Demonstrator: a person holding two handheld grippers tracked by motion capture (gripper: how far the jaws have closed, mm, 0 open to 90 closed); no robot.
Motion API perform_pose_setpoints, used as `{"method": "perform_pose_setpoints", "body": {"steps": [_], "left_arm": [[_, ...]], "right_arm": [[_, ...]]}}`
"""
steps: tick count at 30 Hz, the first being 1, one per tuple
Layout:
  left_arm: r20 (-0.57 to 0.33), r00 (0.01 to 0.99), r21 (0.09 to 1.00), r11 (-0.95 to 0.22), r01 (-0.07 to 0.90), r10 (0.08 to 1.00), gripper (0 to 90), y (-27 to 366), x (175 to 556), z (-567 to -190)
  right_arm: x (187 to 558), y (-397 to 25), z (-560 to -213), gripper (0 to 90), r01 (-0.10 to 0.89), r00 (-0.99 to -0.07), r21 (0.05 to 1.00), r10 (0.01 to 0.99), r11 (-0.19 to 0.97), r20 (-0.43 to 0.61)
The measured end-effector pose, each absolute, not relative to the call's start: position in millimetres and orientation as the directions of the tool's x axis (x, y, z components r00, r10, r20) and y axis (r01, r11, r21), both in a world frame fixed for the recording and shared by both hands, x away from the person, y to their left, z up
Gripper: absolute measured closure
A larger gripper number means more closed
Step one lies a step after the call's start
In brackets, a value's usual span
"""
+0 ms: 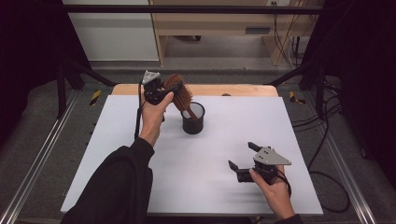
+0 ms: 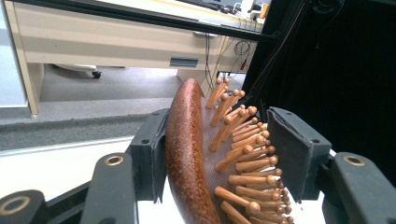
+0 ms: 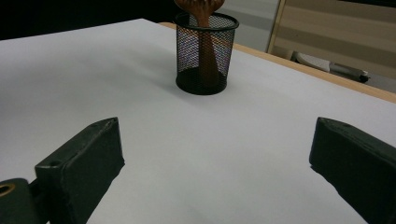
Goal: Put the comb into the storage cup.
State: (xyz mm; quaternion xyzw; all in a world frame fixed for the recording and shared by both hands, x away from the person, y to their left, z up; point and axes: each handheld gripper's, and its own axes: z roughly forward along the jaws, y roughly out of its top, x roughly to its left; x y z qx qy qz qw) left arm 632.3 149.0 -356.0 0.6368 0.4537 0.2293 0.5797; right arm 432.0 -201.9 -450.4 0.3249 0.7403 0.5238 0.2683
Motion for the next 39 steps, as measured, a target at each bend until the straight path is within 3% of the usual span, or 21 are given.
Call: {"method": "perform_pose_setpoints", "body": {"steps": [39], "left_arm": [[-0.227, 0.469, 0.948, 0.084, 0.306, 0.853, 38.9, 153.1, 634.0, -359.3]], "right_arm": [[432.3, -200.8, -451.5, 3.0, 0.206, -0.647, 0.947, 0.760, 0.248, -0.058]]}}
